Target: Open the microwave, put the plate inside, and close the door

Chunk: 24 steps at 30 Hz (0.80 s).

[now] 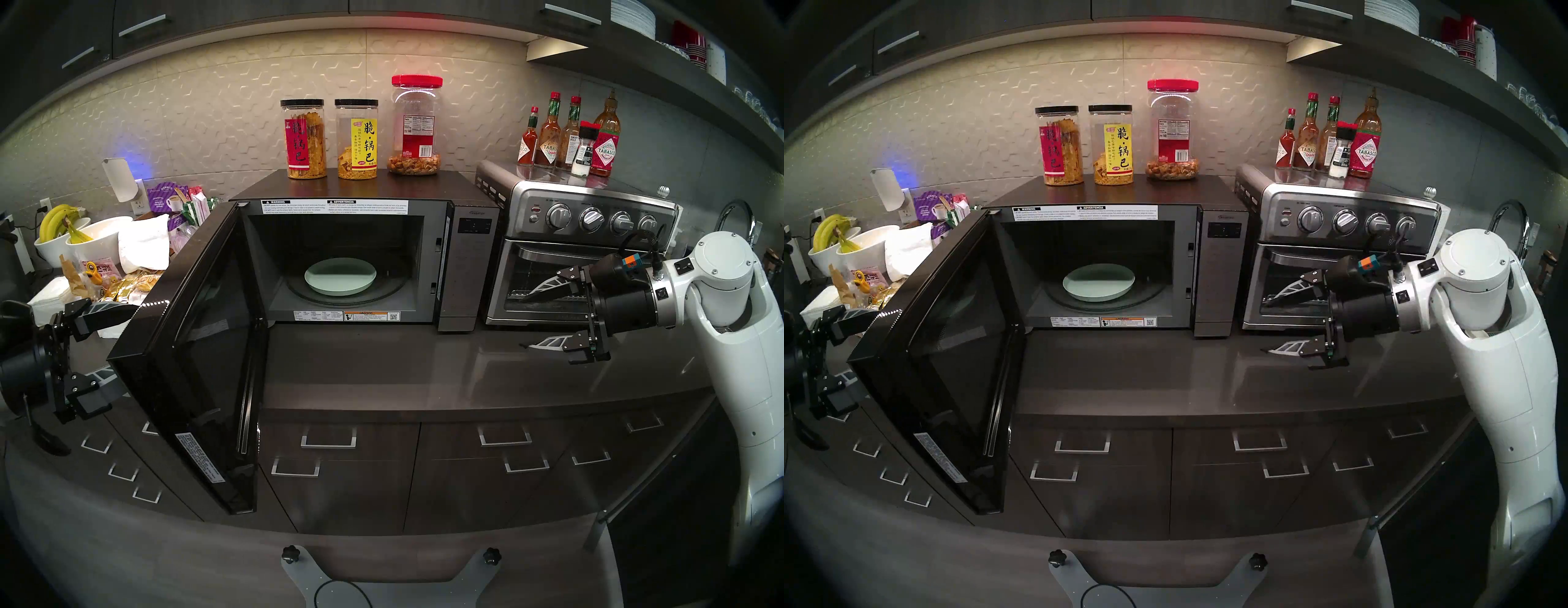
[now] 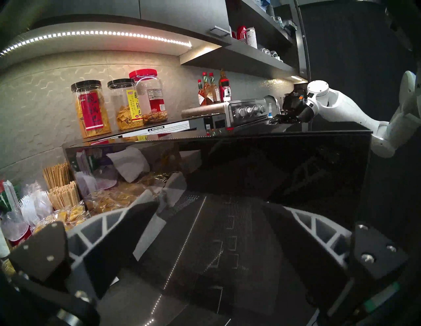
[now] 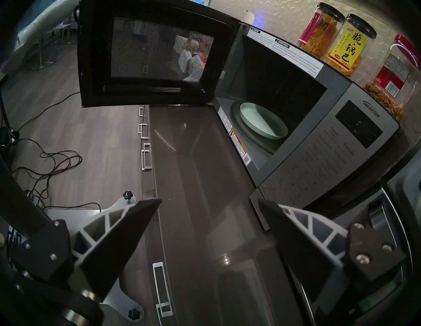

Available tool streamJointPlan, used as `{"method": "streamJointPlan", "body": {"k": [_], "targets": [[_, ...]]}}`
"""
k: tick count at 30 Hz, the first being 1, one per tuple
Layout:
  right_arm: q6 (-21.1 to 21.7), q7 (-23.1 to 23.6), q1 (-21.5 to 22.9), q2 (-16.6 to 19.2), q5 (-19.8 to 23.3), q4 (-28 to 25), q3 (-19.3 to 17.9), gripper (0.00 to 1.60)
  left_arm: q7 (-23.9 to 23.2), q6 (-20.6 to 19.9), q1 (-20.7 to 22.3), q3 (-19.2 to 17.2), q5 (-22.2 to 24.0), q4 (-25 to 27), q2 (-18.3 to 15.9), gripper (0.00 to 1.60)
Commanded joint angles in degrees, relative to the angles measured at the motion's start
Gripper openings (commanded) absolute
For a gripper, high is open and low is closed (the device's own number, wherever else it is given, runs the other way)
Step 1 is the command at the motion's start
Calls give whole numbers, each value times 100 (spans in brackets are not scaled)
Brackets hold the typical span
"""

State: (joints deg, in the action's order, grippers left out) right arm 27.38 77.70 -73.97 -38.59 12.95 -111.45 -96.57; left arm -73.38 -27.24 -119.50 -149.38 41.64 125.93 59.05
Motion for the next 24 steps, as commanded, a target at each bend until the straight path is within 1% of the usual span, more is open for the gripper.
{"method": "streamJointPlan", "body": {"k": [1, 6, 14, 19, 24], "targets": [[-13, 32, 73, -1, 46, 1, -19, 160, 303, -114, 306, 266, 125, 202, -94, 160], [-13, 33, 75, 1, 49, 3, -17, 160, 505, -127, 477, 586, 161, 161, -91, 160], [-14, 31, 75, 3, 52, 4, -15, 160, 761, -56, 663, 1100, 73, 102, -117, 160], [-14, 30, 75, 5, 54, 4, -15, 160, 934, -31, 834, 1389, 22, -2, -235, 160], [-14, 28, 74, 5, 54, 3, -15, 160, 1143, -26, 1092, 1722, -2, -149, -392, 160]]}}
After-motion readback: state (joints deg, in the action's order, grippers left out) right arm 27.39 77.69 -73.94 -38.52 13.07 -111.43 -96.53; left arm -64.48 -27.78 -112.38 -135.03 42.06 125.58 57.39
